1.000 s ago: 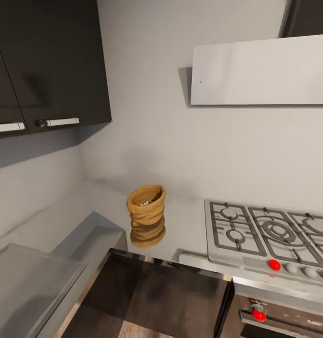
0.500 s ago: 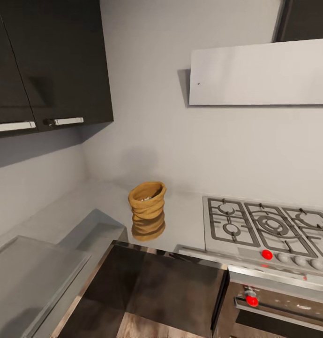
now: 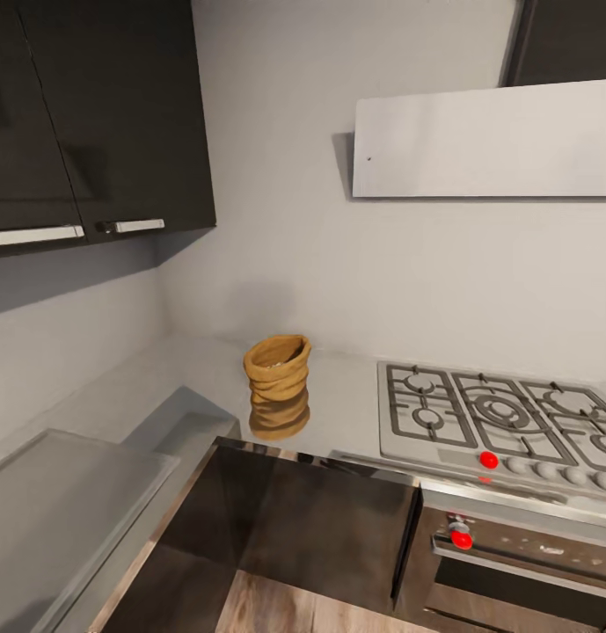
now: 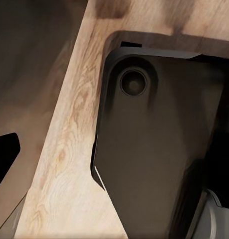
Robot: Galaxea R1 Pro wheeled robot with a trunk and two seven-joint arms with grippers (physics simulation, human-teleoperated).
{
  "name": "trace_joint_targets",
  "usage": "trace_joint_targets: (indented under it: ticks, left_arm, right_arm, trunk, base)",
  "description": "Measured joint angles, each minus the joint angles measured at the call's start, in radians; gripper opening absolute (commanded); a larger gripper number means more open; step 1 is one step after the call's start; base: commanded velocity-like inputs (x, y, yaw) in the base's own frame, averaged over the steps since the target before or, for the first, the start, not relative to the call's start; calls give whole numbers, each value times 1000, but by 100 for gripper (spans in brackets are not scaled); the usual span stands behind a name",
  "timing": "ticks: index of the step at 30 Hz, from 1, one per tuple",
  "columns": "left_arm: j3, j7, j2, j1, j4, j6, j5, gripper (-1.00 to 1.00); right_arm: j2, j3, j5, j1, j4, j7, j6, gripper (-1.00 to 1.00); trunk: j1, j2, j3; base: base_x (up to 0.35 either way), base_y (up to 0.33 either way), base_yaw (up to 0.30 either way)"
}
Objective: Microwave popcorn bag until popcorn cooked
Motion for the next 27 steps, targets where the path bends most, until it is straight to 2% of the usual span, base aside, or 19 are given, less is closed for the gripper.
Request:
trace_joint_targets:
  ticks: [5,6,8,9,10,12,13,14,15,18,20,24,27]
  left_arm:
    - [0,0,0,0,0,0,0,100]
    - [0,0,0,0,0,0,0,100]
    - [0,0,0,0,0,0,0,100]
    - [0,0,0,0,0,0,0,100]
    - [0,0,0,0,0,0,0,100]
    - [0,0,0,0,0,0,0,100]
    - [0,0,1,0,0,0,0,100]
    - [0,0,1,0,0,0,0,100]
    - [0,0,1,0,0,0,0,100]
    - [0,0,1,0,0,0,0,100]
    - [0,0,1,0,0,0,1,100]
    - [0,1,1,0,0,0,2,100]
    - [0,1,1,0,0,0,2,100]
  right_arm:
    - [7,15,5,0,-2,-1,2,100]
    - [10,28,13,0,-4,-2,5,100]
    - [16,79,46,0,-11,-6,24,100]
    - [32,113,69,-1,-28,-8,58,100]
    - [51,126,80,-2,-51,-9,88,100]
    - [111,149,108,-2,-190,-12,230,100]
    - [123,154,125,-2,-246,-13,287,100]
    - [134,155,151,-2,-331,-13,365,100]
    - [138,155,166,-2,-394,-13,412,100]
    - [153,156,193,-2,-594,-10,558,100]
    - [164,157,196,-1,-703,-8,641,100]
    - [208,157,198,-1,-910,-4,773,100]
    - [233,157,199,-1,-1113,-4,898,100]
  trunk:
    - [0,0,0]
    - [0,0,0]
    - [0,0,0]
    - [0,0,0]
    - [0,0,0]
    - [0,0,0]
    - [0,0,0]
    - [0,0,0]
    - [0,0,0]
    - [0,0,0]
    - [0,0,0]
    - [0,0,0]
    - [0,0,0]
  base:
    - [0,0,0]
    - [0,0,0]
    - [0,0,0]
    - [0,0,0]
    - [0,0,0]
    - [0,0,0]
    - [0,0,0]
    - [0,0,0]
    - [0,0,0]
    - [0,0,0]
    - [0,0,0]
    - [0,0,0]
    - [0,0,0]
